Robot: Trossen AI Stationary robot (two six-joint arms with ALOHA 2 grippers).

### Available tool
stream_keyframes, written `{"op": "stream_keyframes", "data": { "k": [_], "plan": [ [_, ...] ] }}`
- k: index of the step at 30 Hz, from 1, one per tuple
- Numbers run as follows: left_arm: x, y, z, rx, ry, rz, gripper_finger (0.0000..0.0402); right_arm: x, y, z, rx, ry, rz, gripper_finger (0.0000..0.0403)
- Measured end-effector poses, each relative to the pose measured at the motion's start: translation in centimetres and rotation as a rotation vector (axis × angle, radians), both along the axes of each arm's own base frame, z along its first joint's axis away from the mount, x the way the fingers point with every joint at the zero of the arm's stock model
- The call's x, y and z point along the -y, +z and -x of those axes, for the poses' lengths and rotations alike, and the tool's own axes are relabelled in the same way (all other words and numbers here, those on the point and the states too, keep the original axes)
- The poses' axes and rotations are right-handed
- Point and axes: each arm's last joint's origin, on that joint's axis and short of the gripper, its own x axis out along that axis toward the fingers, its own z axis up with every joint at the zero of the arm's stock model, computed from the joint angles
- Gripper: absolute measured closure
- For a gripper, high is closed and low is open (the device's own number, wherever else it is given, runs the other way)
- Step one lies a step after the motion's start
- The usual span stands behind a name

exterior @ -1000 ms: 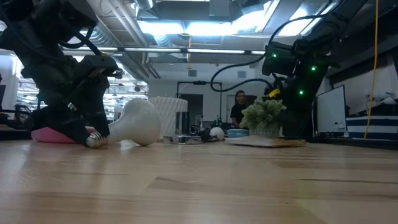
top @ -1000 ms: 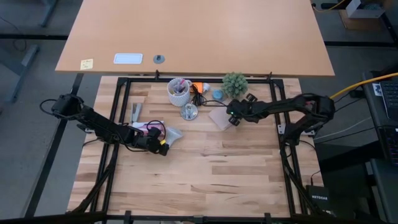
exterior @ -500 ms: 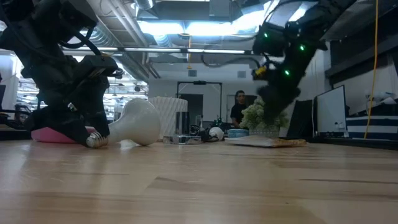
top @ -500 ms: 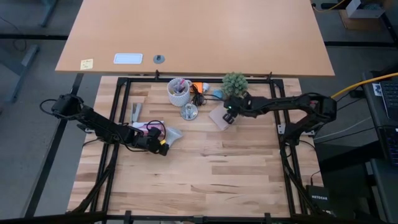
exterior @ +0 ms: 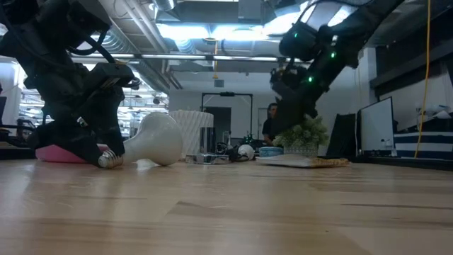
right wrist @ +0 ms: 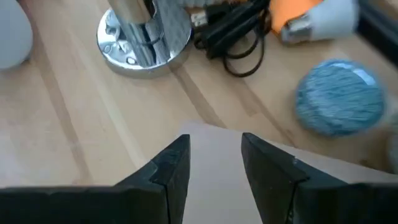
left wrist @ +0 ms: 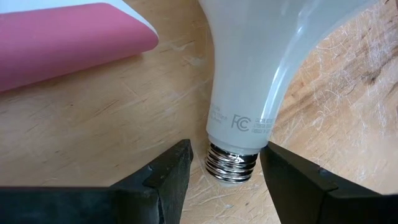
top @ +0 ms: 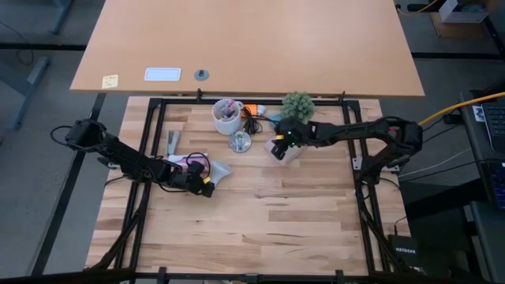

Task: Screw lightbulb
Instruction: Move the brown notebook to the top right of the table

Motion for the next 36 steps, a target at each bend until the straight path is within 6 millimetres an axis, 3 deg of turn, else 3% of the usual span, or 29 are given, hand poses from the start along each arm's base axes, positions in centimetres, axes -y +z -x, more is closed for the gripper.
{"op": "stream_keyframes", "data": {
  "k": [10, 19, 28, 36],
  "plan": [
    [0.0, 0.0, 0.0, 0.004, 0.0, 0.001, 0.0215, 0.3, -4.5, -0.7, -0.138, 0.0, -0.041, 0.0253],
    [0.0, 0.0, 0.0, 0.005, 0.0, 0.002, 0.0215, 0.5, -5.1, 0.4, -0.32, -0.077, 0.08, 0.0253],
    [0.0, 0.0, 0.0, 0.006, 0.0, 0.002, 0.0215, 0.5, -5.6, 2.7, -0.632, -0.166, 0.255, 0.0253],
    [0.0, 0.0, 0.0, 0.006, 0.0, 0.002, 0.0215, 0.6, -4.7, 2.5, -0.704, -0.178, 0.268, 0.0253]
  ]
}}
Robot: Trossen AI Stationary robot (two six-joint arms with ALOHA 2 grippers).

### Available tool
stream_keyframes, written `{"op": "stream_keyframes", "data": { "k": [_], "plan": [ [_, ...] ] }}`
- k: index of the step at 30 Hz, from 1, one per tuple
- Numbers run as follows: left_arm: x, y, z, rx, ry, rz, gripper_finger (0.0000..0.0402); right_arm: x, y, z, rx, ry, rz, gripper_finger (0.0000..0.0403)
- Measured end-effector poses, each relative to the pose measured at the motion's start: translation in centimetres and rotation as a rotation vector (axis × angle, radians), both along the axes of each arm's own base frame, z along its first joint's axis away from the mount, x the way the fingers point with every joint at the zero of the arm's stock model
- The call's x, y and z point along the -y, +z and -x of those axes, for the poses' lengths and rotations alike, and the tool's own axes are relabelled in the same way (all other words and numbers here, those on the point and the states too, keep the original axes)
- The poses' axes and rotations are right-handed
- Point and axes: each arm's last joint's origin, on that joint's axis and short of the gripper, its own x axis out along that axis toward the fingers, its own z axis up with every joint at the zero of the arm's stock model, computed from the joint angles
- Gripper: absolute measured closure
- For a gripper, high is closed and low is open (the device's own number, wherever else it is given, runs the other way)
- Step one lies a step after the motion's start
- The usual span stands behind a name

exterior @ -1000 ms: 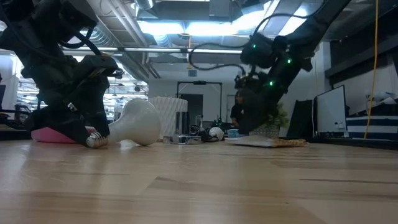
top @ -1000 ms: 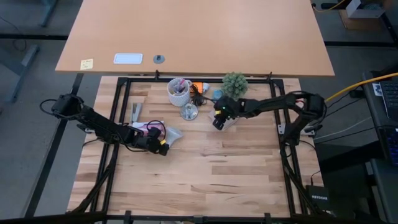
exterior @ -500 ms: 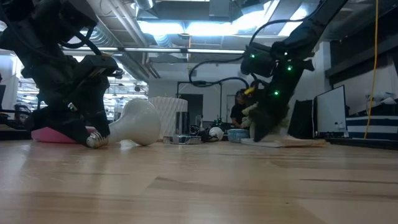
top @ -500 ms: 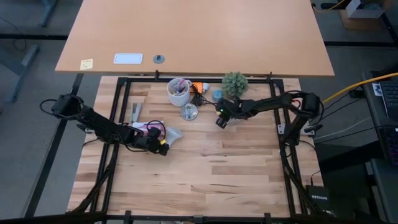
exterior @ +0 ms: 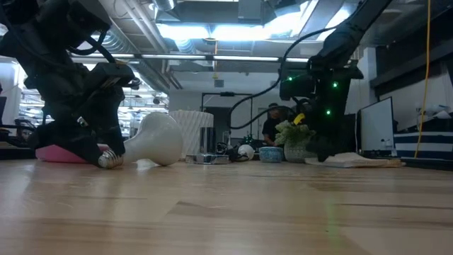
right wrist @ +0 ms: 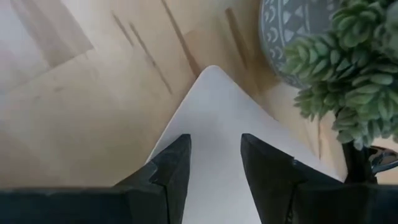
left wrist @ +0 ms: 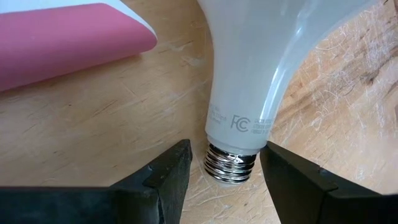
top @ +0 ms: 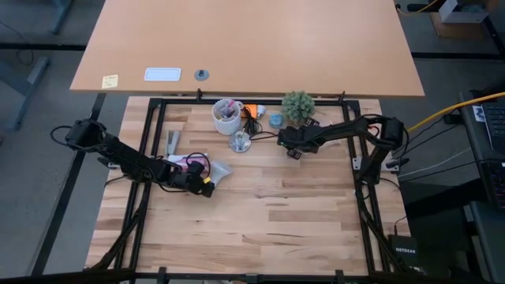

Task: Screw lightbulb
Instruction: Move the brown notebook to the top right of the table, then move the silver lamp to the center

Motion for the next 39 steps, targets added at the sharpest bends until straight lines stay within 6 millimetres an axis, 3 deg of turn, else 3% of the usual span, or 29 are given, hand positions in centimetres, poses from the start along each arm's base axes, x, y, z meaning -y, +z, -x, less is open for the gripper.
{"op": "stream_keyframes", "data": {
  "k": [14, 24, 39],
  "plan": [
    [0.0, 0.0, 0.0, 0.0, 0.0, 0.0, 0.0215, 0.1, 2.6, -0.9, 0.046, -0.028, -0.042, 0.0253],
    [0.0, 0.0, 0.0, 0.0, 0.0, 0.0, 0.0215, -0.3, 7.9, 0.4, 0.224, 0.006, 0.012, 0.0253],
    [0.0, 0.0, 0.0, 0.0, 0.0, 0.0, 0.0215, -1.4, 15.5, 3.2, 0.518, 0.191, 0.109, 0.0253]
  ]
}}
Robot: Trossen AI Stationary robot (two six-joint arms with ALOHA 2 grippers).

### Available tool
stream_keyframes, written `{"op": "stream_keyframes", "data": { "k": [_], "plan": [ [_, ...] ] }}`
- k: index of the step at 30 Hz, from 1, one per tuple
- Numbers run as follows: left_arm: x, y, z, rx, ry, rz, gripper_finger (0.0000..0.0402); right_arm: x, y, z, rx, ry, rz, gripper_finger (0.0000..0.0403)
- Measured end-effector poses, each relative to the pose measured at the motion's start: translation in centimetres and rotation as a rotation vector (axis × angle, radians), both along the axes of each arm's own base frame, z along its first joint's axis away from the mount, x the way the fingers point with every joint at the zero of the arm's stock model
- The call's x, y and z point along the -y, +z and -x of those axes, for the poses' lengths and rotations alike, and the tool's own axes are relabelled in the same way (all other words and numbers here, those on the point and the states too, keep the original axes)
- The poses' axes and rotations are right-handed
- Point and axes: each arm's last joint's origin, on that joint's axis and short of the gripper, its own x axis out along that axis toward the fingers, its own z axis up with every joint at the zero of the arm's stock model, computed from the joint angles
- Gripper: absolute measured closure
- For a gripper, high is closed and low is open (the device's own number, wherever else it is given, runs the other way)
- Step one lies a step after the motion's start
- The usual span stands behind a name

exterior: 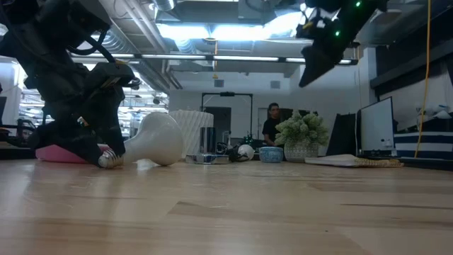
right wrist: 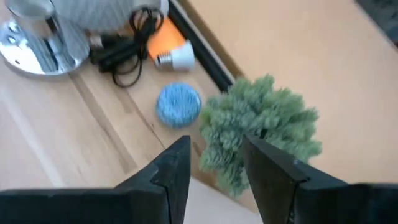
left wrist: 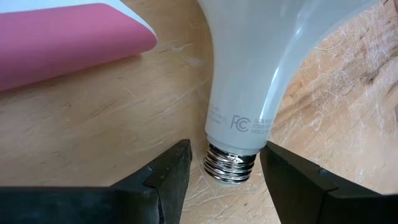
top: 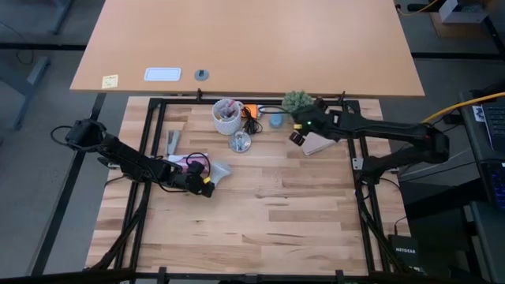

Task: Screw lightbulb
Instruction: Move the silver lamp to the center

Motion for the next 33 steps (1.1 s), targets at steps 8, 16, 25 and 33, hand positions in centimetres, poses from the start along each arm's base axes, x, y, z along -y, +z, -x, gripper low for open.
{"op": "stream_keyframes", "data": {
  "k": [8, 16, 25, 33],
  "plan": [
    [0.0, 0.0, 0.0, 0.0, 0.0, 0.0, 0.0215, -0.3, 1.7, 1.1, 0.066, 0.02, 0.037, 0.0253],
    [0.0, 0.0, 0.0, 0.0, 0.0, 0.0, 0.0215, -0.4, 2.2, 1.4, 0.097, 0.023, 0.05, 0.0253],
    [0.0, 0.0, 0.0, 0.0, 0.0, 0.0, 0.0215, -0.3, 2.6, 1.1, 0.123, 0.047, 0.088, 0.0253],
    [0.0, 0.0, 0.0, 0.0, -0.001, 0.0, 0.0215, 0.2, 3.7, 0.6, 0.213, 0.062, 0.167, 0.0253]
  ]
}}
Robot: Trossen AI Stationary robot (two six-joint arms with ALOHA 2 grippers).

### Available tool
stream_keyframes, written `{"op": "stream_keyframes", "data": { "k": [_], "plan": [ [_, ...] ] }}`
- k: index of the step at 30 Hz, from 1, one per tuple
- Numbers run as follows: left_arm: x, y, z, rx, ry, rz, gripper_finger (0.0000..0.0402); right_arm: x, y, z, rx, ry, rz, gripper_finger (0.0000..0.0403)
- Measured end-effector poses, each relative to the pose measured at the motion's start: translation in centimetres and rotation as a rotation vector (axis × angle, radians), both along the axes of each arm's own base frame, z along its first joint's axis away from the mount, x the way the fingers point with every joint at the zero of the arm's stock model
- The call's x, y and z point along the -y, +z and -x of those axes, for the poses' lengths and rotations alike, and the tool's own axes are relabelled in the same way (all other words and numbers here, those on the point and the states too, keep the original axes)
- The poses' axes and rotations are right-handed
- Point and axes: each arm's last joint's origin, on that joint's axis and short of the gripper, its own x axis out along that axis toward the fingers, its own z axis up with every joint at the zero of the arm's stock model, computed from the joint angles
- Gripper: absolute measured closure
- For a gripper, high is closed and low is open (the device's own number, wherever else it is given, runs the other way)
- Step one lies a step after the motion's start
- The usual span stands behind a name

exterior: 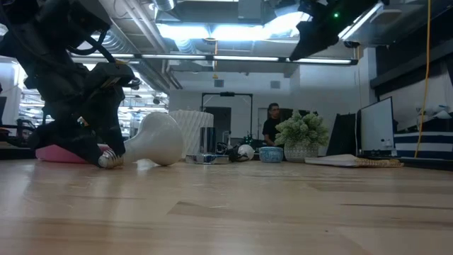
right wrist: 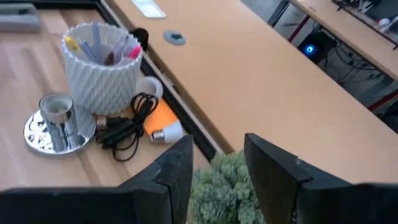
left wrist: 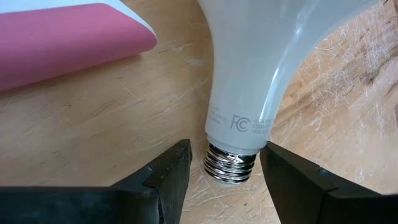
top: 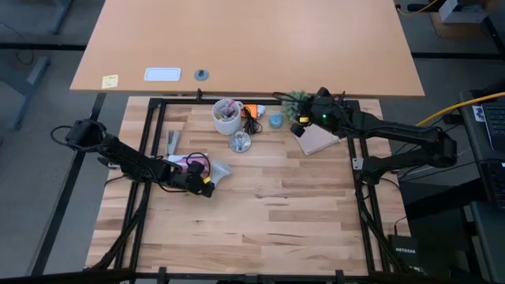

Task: Screw lightbulb
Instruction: Move the silver lamp to the center

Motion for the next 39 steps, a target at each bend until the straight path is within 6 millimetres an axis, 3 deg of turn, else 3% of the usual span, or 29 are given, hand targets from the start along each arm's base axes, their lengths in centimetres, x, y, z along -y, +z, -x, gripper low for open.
{"op": "stream_keyframes", "data": {
  "k": [10, 18, 26, 32, 39],
  "plan": [
    [0.0, 0.0, 0.0, -0.002, 0.0, -0.001, 0.0215, 2.1, 0.3, 0.7, 0.015, -0.061, 0.018, 0.0253],
    [0.0, 0.0, 0.0, -0.012, -0.041, -0.034, 0.0215, 3.4, 0.2, 0.2, 0.221, 0.207, -0.247, 0.0253],
    [0.0, 0.0, 0.0, -0.015, -0.054, -0.046, 0.0215, 4.9, -4.2, -3.3, 0.137, 0.286, -0.409, 0.0253],
    [-0.1, 0.0, 0.0, -0.018, -0.068, -0.057, 0.0215, 6.6, -7.9, -6.5, 0.143, 0.301, -0.409, 0.0253],
    [-0.1, 0.0, 0.0, -0.018, -0.073, -0.064, 0.0215, 7.2, -10.4, -9.0, 0.233, 0.525, -0.473, 0.0253]
  ]
}}
